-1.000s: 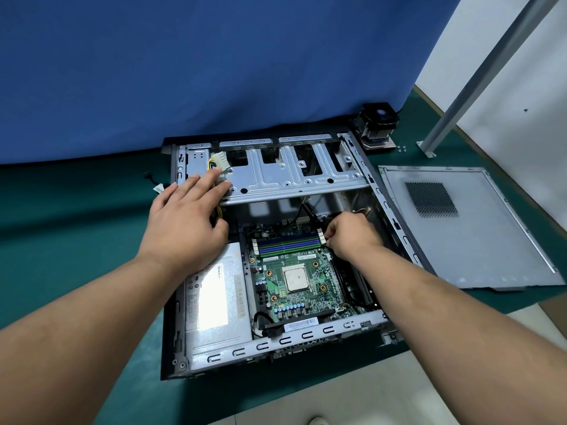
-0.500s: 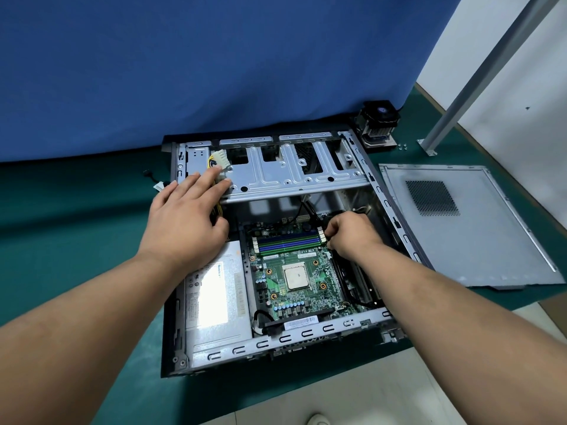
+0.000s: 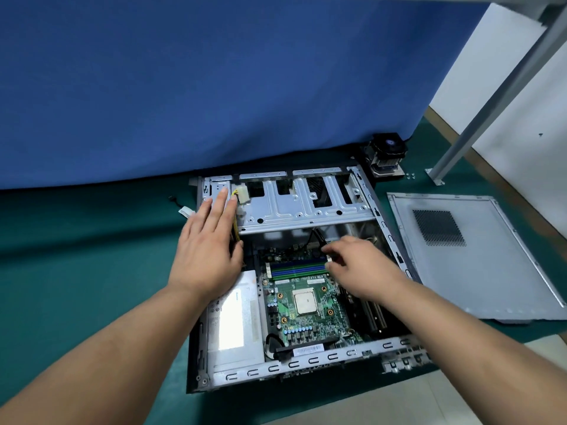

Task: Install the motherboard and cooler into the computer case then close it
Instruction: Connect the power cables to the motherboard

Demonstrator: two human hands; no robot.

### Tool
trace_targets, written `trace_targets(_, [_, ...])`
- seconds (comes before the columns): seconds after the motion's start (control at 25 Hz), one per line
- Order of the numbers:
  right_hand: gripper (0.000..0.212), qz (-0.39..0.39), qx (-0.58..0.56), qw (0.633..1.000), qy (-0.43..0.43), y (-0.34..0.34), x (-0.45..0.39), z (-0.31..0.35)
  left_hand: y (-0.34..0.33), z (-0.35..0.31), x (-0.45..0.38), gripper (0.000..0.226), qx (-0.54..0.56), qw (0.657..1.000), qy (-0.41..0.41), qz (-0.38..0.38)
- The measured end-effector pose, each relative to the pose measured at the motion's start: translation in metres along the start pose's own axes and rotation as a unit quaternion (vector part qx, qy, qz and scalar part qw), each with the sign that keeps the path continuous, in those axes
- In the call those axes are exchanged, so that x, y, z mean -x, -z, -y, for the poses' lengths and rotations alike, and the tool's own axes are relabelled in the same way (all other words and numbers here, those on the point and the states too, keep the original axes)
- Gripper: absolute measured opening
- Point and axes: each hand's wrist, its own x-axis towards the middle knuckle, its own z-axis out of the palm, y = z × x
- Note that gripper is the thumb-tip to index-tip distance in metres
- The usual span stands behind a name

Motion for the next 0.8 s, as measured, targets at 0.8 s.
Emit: trace_targets(0.8, [0.061, -0.144, 0.121, 0.980, 0.071, 0.025, -0.022, -0.056, 0.008, -0.012, 0.002, 0.018, 0.032, 0.995, 0.087, -0.019])
